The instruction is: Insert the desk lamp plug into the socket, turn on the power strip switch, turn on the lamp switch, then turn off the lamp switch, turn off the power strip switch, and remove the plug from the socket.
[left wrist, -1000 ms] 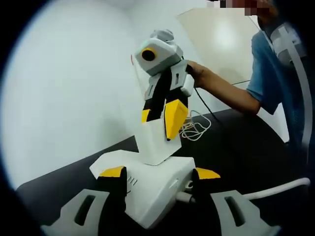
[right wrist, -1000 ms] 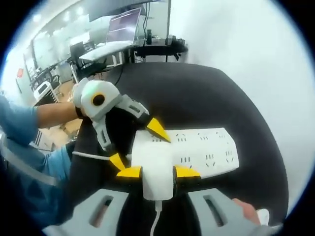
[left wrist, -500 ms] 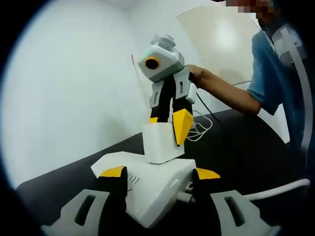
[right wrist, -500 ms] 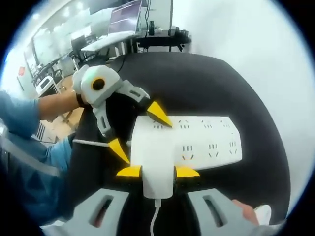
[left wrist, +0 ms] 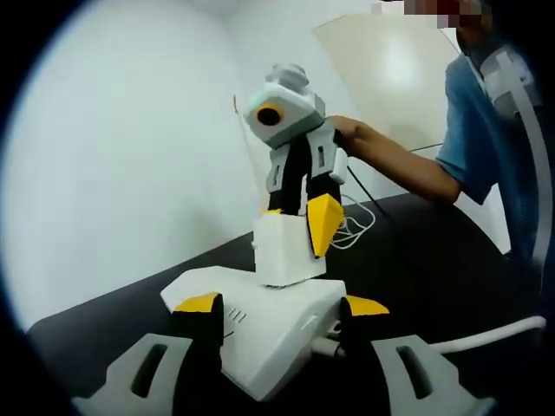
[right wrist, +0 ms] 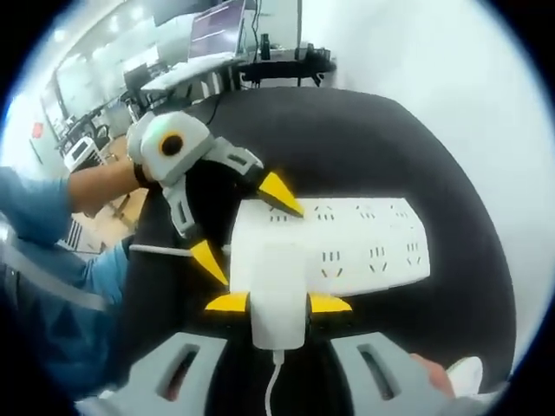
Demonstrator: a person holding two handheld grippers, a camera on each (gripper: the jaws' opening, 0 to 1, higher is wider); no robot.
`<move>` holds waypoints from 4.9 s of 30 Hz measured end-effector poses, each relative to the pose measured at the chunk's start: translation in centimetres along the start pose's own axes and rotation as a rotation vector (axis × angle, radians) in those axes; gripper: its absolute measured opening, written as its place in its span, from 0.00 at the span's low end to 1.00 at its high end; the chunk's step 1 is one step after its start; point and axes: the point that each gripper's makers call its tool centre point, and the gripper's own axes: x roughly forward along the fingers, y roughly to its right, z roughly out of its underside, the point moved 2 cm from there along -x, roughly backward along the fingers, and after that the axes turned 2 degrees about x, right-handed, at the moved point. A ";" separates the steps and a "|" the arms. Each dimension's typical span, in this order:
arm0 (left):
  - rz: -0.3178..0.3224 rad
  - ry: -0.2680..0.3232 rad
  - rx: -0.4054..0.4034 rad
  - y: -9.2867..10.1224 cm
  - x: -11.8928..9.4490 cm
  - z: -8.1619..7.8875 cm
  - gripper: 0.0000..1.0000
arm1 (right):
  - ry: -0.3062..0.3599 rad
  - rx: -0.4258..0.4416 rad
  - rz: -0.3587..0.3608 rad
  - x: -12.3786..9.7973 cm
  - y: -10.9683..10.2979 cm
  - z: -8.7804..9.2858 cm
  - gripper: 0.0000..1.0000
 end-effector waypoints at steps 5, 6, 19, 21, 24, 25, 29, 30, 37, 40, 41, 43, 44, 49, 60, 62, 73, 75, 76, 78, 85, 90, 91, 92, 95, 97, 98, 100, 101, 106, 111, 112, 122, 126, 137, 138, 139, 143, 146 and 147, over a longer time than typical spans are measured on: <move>0.005 -0.001 -0.003 0.1 0.1 0.0 0.52 | 0.025 -0.030 0.029 -0.4 -0.3 -0.9 0.23; 0.004 -0.001 -0.005 -0.1 0.0 0.1 0.52 | 0.023 -0.038 0.039 -0.4 -0.3 -0.9 0.23; 0.005 0.003 -0.001 0.4 0.2 -0.2 0.52 | -0.019 -0.043 0.071 -1.2 -0.1 0.4 0.23; 0.005 0.003 -0.004 0.1 -0.1 0.0 0.52 | -0.037 -0.024 0.095 -2.7 1.0 1.2 0.23; 0.005 0.003 -0.003 0.0 -0.1 0.0 0.52 | 0.065 0.042 0.064 -4.0 1.7 0.8 0.23; 0.005 0.004 -0.003 0.1 -0.1 0.0 0.52 | 0.085 0.039 0.036 -4.4 1.6 0.6 0.23; 0.004 0.006 -0.006 0.0 0.0 -0.1 0.52 | 0.088 0.012 0.038 -4.4 1.0 0.0 0.23; 0.004 0.009 -0.007 -0.1 0.1 0.0 0.52 | 0.090 0.007 0.019 -4.3 0.8 0.0 0.23; -0.007 -0.013 -0.034 -0.1 -0.1 -0.4 0.50 | 0.087 0.049 -0.016 -4.7 1.4 0.7 0.23; -0.012 -0.023 -0.077 -0.4 -0.4 -0.2 0.50 | 0.087 0.106 -0.038 -5.1 2.3 1.6 0.23; -0.012 -0.023 -0.087 -0.5 -0.4 -0.2 0.49 | 0.096 0.145 -0.056 -5.2 2.6 2.0 0.23; -0.013 -0.024 -0.097 -0.7 -0.5 -0.1 0.49 | 0.124 0.200 -0.084 -5.2 3.3 2.4 0.23; -0.014 -0.024 -0.096 -0.6 -0.5 -0.1 0.49 | 0.131 0.220 -0.099 -5.2 3.7 2.7 0.23; -0.015 -0.019 -0.102 -0.5 -0.2 -0.1 0.52 | 0.138 0.284 -0.136 -5.1 4.8 4.2 0.23; -0.020 -0.018 -0.096 -0.5 -0.3 -0.1 0.53 | 0.114 0.408 -0.193 -4.0 6.7 7.3 0.23; -0.021 -0.019 -0.092 -0.5 -0.3 -0.1 0.53 | 0.116 0.426 -0.205 -3.8 7.0 7.6 0.23; -0.020 -0.018 -0.098 -0.5 -0.3 -0.1 0.54 | 0.149 0.493 -0.279 -3.5 6.6 8.5 0.24; -0.019 -0.017 -0.099 -0.5 -0.3 -0.1 0.54 | 0.155 0.463 -0.271 -3.5 6.6 8.4 0.25; -0.019 -0.017 -0.099 -0.5 -0.3 -0.1 0.54 | 0.151 0.445 -0.267 -3.5 6.5 8.5 0.25; -0.020 -0.017 -0.099 -0.5 -0.3 -0.1 0.54 | 0.144 0.433 -0.259 -3.5 6.5 8.5 0.25; -0.024 -0.020 -0.091 -0.5 -0.3 -0.1 0.53 | 0.120 0.357 -0.178 -3.5 7.5 8.7 0.27; -0.022 -0.019 -0.094 -0.4 -0.3 -0.1 0.53 | 0.103 0.302 -0.108 -3.6 8.4 8.6 0.28; -0.023 -0.020 -0.094 -0.4 -0.3 -0.1 0.53 | 0.095 0.284 -0.087 -3.8 8.8 8.7 0.26; -0.024 -0.021 -0.093 -0.4 -0.3 -0.1 0.54 | 0.089 0.254 -0.060 -4.0 9.1 8.7 0.25; -0.025 -0.025 -0.112 -0.6 -0.3 0.0 0.56 | 0.081 0.249 -0.011 -4.3 9.5 8.8 0.25; -0.025 -0.026 -0.119 -0.6 -0.3 -0.1 0.57 | 0.102 0.247 0.004 -4.7 9.6 8.5 0.25; -0.026 -0.027 -0.123 -0.6 -0.3 0.0 0.58 | 0.107 0.245 0.014 -4.8 9.7 8.3 0.25; -0.028 -0.030 -0.128 -0.6 -0.4 0.0 0.58 | 0.114 0.229 0.044 -5.1 10.2 8.0 0.25; -0.029 -0.031 -0.131 -0.6 -0.4 0.0 0.58 | 0.117 0.221 0.059 -5.2 10.4 7.9 0.25; -0.033 -0.036 -0.142 -0.8 -0.4 0.1 0.58 | 0.107 0.163 0.128 -5.6 10.6 7.4 0.31; -0.035 -0.042 -0.156 -0.7 -0.5 0.0 0.58 | 0.074 0.130 0.180 -6.1 10.9 7.5 0.34; -0.036 -0.043 -0.156 -0.8 -0.5 0.1 0.58 | 0.071 0.126 0.189 -6.3 10.9 7.5 0.35; -0.050 -0.061 -0.171 -1.2 -0.6 0.2 0.58 | 0.076 0.101 0.256 -8.1 11.4 7.2 0.43; -0.046 -0.078 -0.184 -1.2 -0.7 0.1 0.58 | 0.072 0.099 0.266 -8.3 11.5 7.3 0.45; -0.046 -0.102 -0.253 -1.0 -1.9 -0.9 0.61 | 0.075 0.089 0.313 -9.3 12.9 7.1 0.55; -0.036 -0.095 -0.269 -0.8 -1.9 -1.2 0.62 | 0.076 0.089 0.314 -9.4 12.9 7.0 0.58; -0.040 -0.093 -0.263 -0.9 -2.0 -1.4 0.63 | 0.075 0.088 0.315 -9.5 13.0 6.9 0.59; -0.036 -0.099 -0.287 -1.2 -2.2 -2.4 0.73 | 0.080 0.082 0.347 -10.6 12.5 6.7 0.64; -0.050 -0.093 -0.308 -1.9 -2.5 -3.4 0.85 | 0.109 0.088 0.375 -11.8 12.0 6.4 0.73; -0.055 -0.094 -0.306 -2.0 -2.6 -3.8 0.88 | 0.120 0.089 0.381 -12.2 11.7 6.4 0.75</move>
